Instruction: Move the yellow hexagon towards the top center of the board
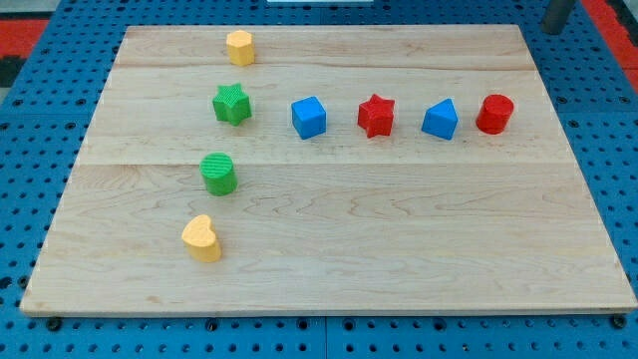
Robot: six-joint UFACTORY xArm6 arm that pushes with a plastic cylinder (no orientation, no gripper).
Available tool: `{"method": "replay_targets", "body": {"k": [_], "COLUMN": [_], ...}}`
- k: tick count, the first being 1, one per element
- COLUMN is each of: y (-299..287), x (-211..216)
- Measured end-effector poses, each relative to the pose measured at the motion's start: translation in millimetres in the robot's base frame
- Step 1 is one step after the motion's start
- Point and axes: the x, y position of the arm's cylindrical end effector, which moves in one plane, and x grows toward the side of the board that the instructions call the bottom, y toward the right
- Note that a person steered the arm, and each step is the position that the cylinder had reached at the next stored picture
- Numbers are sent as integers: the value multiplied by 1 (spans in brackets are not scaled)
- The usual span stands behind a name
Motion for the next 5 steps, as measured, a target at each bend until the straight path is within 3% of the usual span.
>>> {"method": "replay_targets", "body": {"k": [2, 3, 4, 5], "y": [-21, -140, -201, -218], "x": [15, 13, -1, -13]}}
